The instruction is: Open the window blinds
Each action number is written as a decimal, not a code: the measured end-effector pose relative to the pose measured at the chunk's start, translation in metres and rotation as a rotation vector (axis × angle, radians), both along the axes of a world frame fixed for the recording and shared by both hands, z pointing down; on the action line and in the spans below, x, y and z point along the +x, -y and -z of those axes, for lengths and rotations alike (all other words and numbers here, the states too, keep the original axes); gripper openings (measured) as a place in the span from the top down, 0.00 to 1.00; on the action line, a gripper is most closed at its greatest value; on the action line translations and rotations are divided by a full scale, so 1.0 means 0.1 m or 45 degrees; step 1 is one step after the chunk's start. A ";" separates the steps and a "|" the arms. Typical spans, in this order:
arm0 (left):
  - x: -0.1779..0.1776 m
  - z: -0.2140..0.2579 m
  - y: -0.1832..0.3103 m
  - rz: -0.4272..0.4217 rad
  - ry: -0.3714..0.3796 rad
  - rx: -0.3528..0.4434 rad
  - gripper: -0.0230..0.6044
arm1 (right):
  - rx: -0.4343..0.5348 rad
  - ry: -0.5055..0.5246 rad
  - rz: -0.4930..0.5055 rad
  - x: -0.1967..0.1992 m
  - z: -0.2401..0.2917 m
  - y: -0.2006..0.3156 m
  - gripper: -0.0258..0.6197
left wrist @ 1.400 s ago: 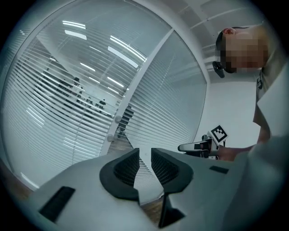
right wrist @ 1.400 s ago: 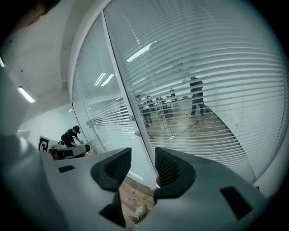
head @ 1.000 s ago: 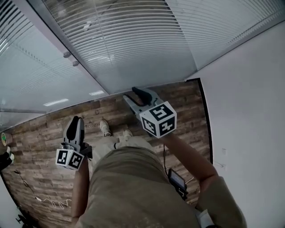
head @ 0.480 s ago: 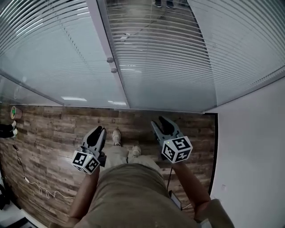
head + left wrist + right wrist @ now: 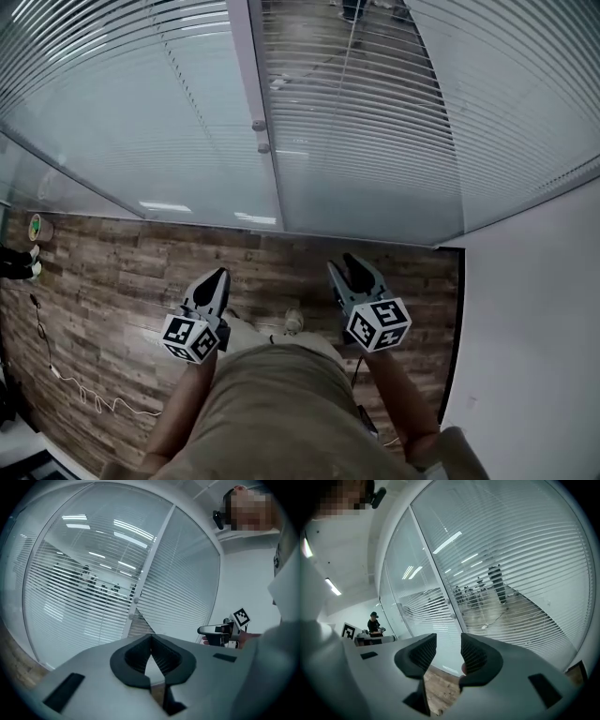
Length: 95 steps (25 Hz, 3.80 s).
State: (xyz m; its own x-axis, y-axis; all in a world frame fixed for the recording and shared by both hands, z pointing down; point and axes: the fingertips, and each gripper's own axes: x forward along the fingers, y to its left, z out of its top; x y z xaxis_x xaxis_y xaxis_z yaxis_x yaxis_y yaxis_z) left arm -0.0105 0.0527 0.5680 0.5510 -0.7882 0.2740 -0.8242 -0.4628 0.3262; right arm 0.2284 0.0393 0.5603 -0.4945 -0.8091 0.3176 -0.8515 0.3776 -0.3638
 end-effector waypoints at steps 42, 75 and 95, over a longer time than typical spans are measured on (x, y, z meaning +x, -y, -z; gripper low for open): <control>-2.85 -0.20 -0.56 -0.306 -0.120 0.046 0.94 | 0.036 -0.372 -0.145 -3.10 0.36 -0.81 0.71; -0.52 0.01 -1.06 -0.301 -0.002 0.044 0.94 | 0.195 -0.391 0.039 -1.16 0.22 -1.39 0.72; 0.00 -0.15 -1.79 -0.245 -0.024 -0.005 0.94 | 0.178 -0.350 0.122 -0.78 0.06 -1.98 0.73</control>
